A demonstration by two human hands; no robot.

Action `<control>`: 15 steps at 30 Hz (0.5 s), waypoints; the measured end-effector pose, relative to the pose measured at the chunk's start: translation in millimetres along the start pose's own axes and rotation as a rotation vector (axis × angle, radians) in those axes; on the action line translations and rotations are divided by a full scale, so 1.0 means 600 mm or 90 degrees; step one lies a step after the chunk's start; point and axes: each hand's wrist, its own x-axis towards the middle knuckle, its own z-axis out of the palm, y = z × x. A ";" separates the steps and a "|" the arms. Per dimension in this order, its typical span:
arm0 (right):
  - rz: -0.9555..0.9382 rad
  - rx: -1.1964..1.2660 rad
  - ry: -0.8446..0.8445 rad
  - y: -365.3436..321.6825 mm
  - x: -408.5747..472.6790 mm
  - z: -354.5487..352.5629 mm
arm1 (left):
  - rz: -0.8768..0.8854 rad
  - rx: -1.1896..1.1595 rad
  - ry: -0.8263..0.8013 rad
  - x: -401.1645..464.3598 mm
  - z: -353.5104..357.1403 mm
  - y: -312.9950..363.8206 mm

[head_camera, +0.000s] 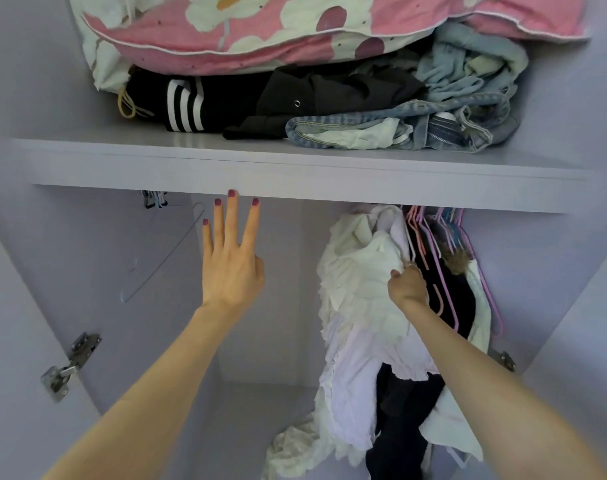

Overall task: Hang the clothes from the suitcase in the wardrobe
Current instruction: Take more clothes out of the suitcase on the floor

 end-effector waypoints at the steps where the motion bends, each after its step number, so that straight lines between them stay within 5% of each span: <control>1: -0.015 -0.003 -0.006 0.008 -0.009 -0.003 | -0.002 -0.012 -0.015 -0.010 -0.002 0.003; 15: -0.085 -0.207 -0.072 0.180 -0.321 -0.064 | 0.043 -0.190 -0.372 -0.277 -0.054 0.060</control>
